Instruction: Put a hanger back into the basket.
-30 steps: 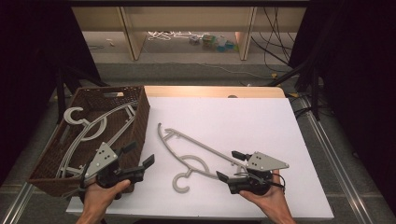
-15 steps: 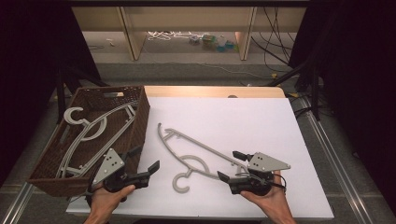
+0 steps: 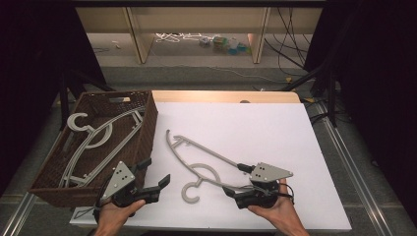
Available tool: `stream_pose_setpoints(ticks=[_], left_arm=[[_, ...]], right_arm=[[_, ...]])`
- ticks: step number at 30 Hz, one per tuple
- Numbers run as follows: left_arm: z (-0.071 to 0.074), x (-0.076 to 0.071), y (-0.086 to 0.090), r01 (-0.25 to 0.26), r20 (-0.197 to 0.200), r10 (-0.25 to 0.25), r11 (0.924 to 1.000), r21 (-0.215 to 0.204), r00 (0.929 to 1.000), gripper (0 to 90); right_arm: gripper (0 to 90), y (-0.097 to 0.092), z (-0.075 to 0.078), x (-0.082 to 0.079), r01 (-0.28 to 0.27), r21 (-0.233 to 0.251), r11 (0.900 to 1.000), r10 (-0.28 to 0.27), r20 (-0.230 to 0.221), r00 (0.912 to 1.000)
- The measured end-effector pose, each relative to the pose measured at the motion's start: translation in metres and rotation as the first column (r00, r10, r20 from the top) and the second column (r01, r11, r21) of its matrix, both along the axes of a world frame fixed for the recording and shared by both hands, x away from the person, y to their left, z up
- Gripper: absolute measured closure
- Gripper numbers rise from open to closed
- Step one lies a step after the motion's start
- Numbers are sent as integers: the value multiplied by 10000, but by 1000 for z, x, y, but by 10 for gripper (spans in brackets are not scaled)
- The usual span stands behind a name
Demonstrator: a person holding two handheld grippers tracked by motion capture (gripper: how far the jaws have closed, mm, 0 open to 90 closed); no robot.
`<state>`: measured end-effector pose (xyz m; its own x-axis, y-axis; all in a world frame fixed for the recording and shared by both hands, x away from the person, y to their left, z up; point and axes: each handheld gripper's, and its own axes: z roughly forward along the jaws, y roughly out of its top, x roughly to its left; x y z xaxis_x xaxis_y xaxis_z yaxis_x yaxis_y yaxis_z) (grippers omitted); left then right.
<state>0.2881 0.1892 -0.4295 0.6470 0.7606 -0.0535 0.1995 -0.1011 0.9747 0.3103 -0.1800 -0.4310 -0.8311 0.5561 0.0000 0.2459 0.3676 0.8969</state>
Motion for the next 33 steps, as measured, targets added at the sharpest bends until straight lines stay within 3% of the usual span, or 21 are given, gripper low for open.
stream_pose_setpoints(ticks=[2,4,7,10,11,12,13,15,17,18,21,22,24,25,26,27,29,30,31,32,33], left_arm=[[0,0,0,50,45,-50,10000,-65,10000,175],[-1,-2,0,42,31,-42,10000,73,10000,175],[-1,-1,1,17,-2,-17,10000,-2,10000,175],[-1,-1,1,18,-9,-18,10000,60,10000,175],[-1,-1,1,24,-34,-24,10000,35,10000,175],[-2,-1,0,34,-33,-34,10000,62,10000,175],[-2,-1,0,43,-43,-42,10000,74,10000,175],[-3,0,0,133,29,-133,9999,28,9999,175],[-2,-1,0,109,-16,-109,9998,144,9999,174],[-3,0,0,134,41,-135,9999,18,9999,175],[-2,-1,1,78,-11,-78,9999,93,10000,174],[-2,-1,1,81,-18,-81,9999,95,10000,175],[-2,-1,1,111,-45,-111,9999,106,9999,175],[-3,0,0,193,15,-193,9998,55,9998,175],[-3,0,0,176,6,-176,9998,95,9998,174],[-3,0,0,196,19,-196,9998,64,9998,174],[-3,0,0,208,29,-209,9998,44,9998,175],[-3,0,0,210,36,-210,9998,55,9998,175],[-3,0,0,207,23,-207,9998,69,9998,175],[-3,0,0,222,27,-222,9997,46,9997,175],[-3,0,0,222,27,-222,9997,46,9997,175]], right_arm=[[164,2,-1,1,-50,-234,9997,51,45,10000],[164,6,-2,2,-202,-479,9986,190,-252,9995],[168,12,-3,6,-334,-711,9969,326,-131,9994],[193,20,-5,16,-718,-1524,9857,653,-475,9967],[193,20,-5,16,-718,-1524,9857,653,-475,9967],[199,24,-8,22,-1016,-1997,9746,853,-883,9924],[199,24,-8,22,-1016,-1997,9746,853,-883,9924],[208,27,-10,26,-1133,-2384,9645,910,-1027,9905],[221,31,-13,29,-1299,-2750,9526,1000,-1199,9877],[234,35,-16,33,-1490,-3014,9418,1108,-1402,9839],[256,39,-17,36,-1634,-3267,9309,1191,-1514,9813],[259,42,-19,40,-1816,-3510,9186,1278,-1709,9770],[271,45,-21,44,-1977,-3808,9033,1304,-1953,9720],[271,45,-21,44,-1977,-3808,9033,1304,-1953,9720],[289,49,-25,48,-2172,-4136,8842,1350,-2189,9664],[289,49,-25,48,-2172,-4136,8842,1350,-2189,9664],[316,51,-27,50,-2255,-4297,8744,1342,-2325,9633],[331,54,-29,54,-2333,-4554,8592,1287,-2489,9599],[331,54,-29,54,-2333,-4554,8592,1287,-2489,9599],[380,54,-31,57,-2418,-4723,8476,1186,-2755,9540],[380,54,-31,57,-2418,-4723,8476,1186,-2755,9540]])
